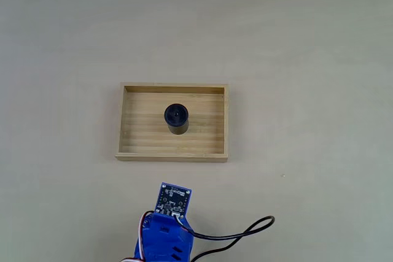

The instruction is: Place the black cylinder in the wooden box then return to rest.

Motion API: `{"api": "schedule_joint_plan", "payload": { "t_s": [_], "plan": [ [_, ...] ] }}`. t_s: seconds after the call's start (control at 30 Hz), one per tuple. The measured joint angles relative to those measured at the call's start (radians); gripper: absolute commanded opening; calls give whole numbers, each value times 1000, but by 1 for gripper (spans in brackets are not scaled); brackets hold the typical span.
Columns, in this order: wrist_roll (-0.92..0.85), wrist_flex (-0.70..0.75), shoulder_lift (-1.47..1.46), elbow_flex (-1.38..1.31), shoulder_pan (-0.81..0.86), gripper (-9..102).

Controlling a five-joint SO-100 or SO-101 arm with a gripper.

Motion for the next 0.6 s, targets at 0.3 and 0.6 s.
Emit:
{"api": "schedule_joint_plan", "payload": {
  "t_s": [0.3,0.6],
  "plan": [
    [-3,64,-15,83,0,-1],
    [-3,106,-48,129,0,0]
  ]
}}
